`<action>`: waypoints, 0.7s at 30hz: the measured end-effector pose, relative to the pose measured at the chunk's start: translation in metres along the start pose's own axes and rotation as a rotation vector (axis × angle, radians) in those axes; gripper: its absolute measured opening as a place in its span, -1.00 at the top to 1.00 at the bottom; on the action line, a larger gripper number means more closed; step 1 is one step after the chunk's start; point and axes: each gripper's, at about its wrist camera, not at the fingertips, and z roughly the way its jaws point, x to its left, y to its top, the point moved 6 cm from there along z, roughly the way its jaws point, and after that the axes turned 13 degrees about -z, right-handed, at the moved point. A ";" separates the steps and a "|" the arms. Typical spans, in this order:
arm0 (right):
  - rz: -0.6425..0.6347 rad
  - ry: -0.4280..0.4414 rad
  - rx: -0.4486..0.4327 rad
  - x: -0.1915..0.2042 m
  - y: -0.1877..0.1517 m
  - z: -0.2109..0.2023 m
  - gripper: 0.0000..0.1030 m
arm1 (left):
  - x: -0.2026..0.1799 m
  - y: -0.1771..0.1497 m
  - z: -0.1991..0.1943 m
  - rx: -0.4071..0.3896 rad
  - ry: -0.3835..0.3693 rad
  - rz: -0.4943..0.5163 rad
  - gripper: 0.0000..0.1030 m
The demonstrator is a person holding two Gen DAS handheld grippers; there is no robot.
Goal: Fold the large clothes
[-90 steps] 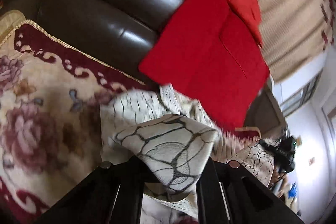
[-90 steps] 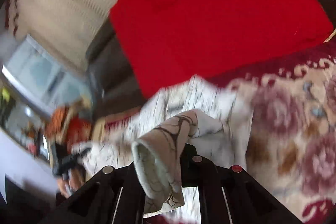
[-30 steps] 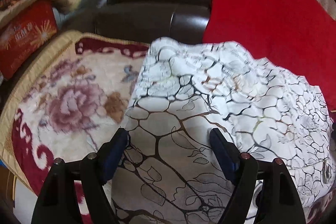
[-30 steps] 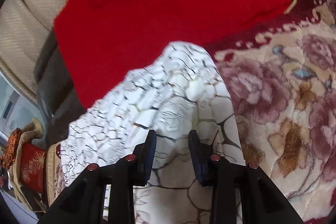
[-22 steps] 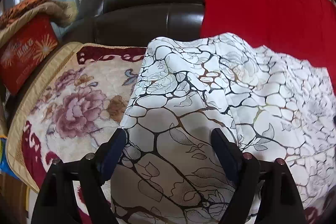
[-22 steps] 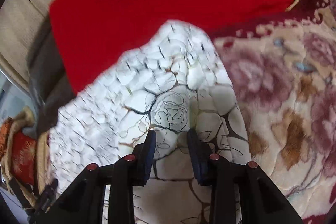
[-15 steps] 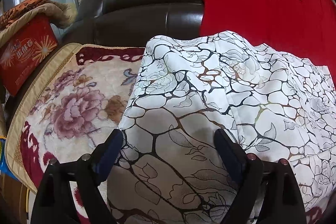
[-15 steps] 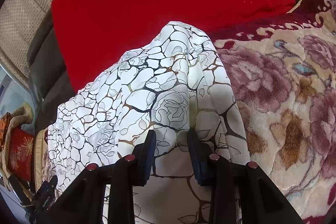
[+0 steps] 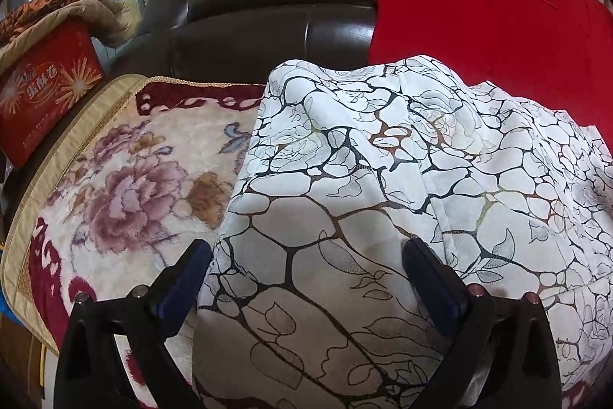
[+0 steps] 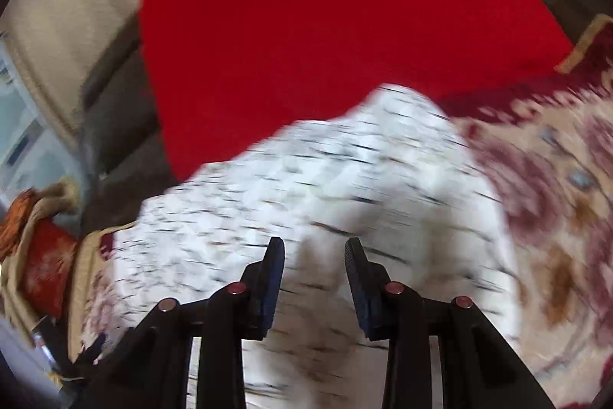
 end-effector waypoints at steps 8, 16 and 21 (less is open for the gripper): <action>-0.002 0.173 0.102 0.076 0.021 0.063 0.00 | 0.000 0.000 0.000 -0.009 -0.012 0.005 -0.95; 0.001 0.114 0.269 0.094 0.001 0.139 -0.29 | -0.003 -0.002 0.002 -0.022 0.015 0.022 -0.96; 0.060 0.189 0.239 0.085 0.007 0.116 -0.29 | 0.000 -0.004 0.004 0.012 0.017 -0.015 -0.96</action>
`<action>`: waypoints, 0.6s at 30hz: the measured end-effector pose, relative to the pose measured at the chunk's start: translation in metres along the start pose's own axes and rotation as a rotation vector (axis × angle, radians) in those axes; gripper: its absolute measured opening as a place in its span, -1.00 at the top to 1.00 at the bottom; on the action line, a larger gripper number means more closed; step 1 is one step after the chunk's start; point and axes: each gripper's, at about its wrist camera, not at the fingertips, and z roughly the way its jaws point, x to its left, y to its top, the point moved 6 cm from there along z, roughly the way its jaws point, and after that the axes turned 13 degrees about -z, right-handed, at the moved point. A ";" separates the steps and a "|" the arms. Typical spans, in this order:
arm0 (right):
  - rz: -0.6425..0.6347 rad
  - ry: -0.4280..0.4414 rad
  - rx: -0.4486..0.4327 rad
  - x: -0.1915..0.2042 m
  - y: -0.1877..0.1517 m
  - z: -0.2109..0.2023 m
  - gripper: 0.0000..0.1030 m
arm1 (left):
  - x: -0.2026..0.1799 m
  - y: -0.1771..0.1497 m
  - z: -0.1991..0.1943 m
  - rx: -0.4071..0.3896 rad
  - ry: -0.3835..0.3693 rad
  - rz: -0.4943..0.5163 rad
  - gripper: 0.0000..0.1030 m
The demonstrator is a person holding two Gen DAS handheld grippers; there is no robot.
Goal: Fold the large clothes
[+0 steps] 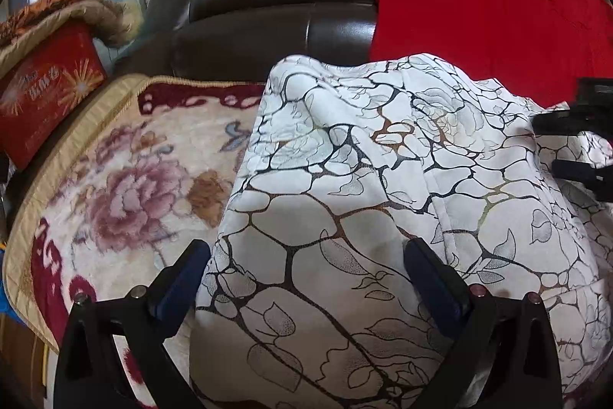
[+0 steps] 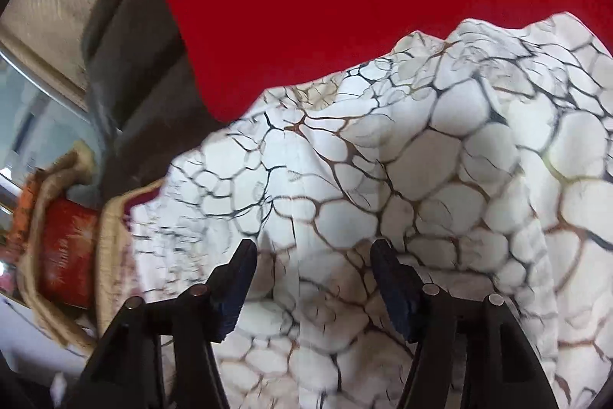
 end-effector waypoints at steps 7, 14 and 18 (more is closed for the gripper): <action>-0.032 -0.076 -0.188 -0.034 0.000 -0.097 -0.29 | 0.012 -0.006 0.003 0.129 -0.032 -0.156 -0.97; -0.006 -0.190 -0.225 -0.099 -0.042 -0.164 0.22 | 0.004 -0.002 -0.025 0.107 -0.016 -0.124 -0.96; 0.018 -0.214 -0.190 -0.119 -0.072 -0.177 0.22 | -0.018 -0.002 -0.055 -0.016 0.036 0.035 -0.96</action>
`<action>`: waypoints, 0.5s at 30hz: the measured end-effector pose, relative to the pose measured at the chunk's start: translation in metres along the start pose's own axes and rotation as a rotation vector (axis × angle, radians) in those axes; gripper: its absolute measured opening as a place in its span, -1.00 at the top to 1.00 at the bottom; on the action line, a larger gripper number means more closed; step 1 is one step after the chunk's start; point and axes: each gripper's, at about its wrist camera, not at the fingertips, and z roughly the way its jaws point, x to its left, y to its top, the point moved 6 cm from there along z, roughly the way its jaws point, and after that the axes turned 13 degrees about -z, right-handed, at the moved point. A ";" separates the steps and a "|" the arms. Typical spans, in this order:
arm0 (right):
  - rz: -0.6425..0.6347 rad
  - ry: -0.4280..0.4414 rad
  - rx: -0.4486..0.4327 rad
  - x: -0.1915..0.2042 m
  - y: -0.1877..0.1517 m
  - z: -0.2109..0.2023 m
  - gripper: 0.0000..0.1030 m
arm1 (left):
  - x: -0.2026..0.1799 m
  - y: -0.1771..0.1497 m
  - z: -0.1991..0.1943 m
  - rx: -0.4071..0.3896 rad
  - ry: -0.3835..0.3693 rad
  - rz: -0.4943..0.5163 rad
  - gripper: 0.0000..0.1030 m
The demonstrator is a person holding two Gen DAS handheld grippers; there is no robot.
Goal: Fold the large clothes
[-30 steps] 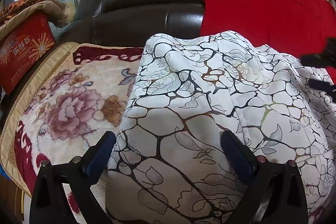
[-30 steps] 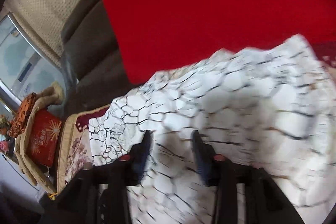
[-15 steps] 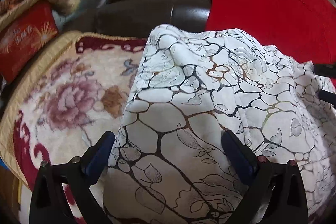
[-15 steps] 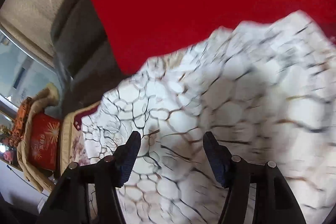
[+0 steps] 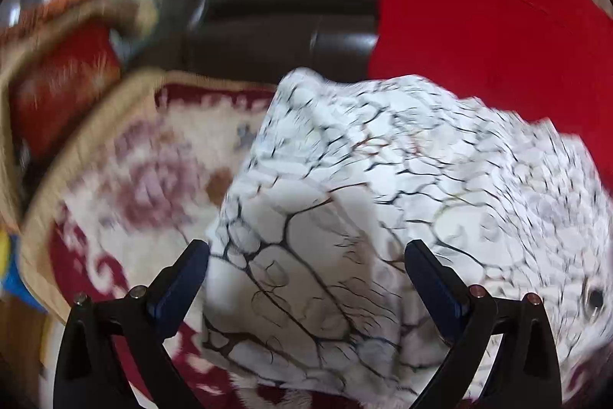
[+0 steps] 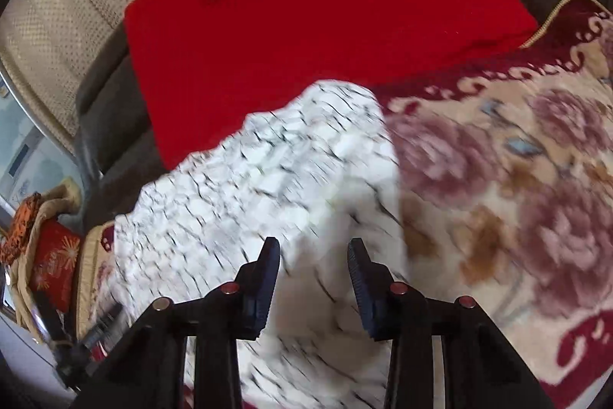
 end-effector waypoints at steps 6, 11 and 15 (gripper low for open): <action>-0.060 -0.018 0.111 -0.007 -0.033 0.021 0.26 | -0.020 -0.022 0.027 0.073 0.073 0.133 -0.97; -0.027 0.005 0.080 -0.008 -0.024 0.015 0.26 | -0.018 -0.023 0.026 0.028 0.047 0.105 -0.98; -0.072 -0.009 -0.049 0.002 -0.005 -0.008 0.26 | -0.017 -0.024 0.028 0.033 0.017 0.096 -1.00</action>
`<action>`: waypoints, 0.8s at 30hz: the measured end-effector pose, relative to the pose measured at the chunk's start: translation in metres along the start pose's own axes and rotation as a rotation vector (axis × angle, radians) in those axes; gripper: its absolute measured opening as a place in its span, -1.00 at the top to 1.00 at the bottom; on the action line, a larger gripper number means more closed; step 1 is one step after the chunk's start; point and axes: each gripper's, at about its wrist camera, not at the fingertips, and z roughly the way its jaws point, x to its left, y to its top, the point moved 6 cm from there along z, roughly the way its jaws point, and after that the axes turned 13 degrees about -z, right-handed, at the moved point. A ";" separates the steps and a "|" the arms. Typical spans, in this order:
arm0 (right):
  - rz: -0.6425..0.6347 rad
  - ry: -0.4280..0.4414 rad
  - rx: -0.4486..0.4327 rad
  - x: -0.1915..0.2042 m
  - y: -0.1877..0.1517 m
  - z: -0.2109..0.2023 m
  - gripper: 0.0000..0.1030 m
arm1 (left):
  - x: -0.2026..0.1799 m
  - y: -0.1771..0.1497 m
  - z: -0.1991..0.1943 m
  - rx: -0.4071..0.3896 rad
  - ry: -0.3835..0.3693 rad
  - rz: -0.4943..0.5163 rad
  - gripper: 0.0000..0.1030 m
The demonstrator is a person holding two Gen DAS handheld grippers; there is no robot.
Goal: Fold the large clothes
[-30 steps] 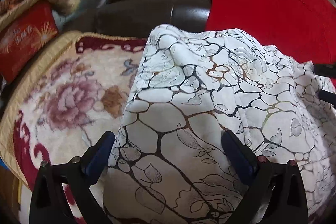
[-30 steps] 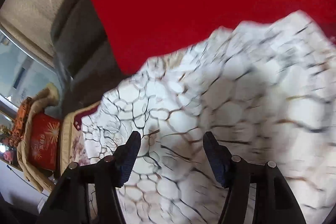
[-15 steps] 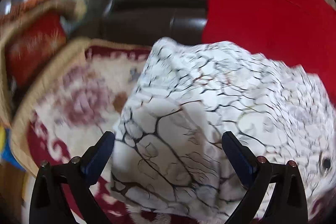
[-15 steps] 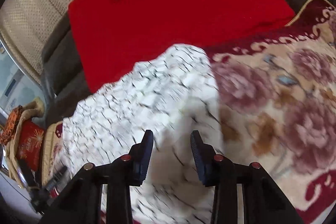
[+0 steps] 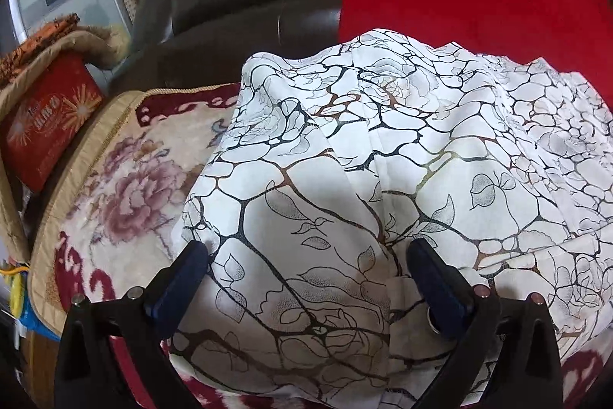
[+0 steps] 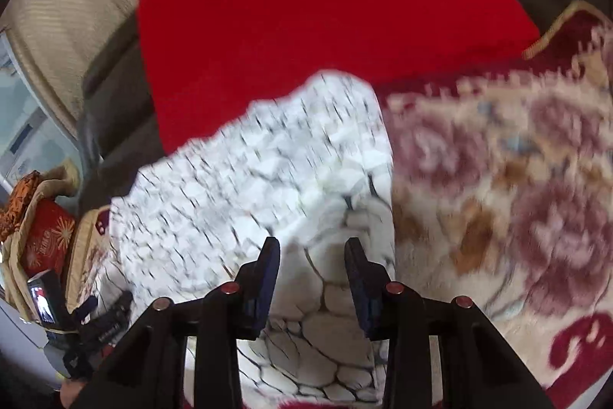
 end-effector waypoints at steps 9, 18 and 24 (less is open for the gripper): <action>0.055 -0.020 0.136 0.000 -0.010 0.049 0.25 | 0.001 0.006 -0.001 0.011 -0.036 0.019 -1.00; 0.048 -0.023 0.041 0.002 -0.005 0.027 0.25 | 0.025 0.030 -0.035 -0.159 0.053 -0.019 -1.00; 0.026 0.003 -0.047 0.009 0.003 0.012 0.25 | 0.058 0.028 -0.013 -0.080 0.170 -0.090 -1.00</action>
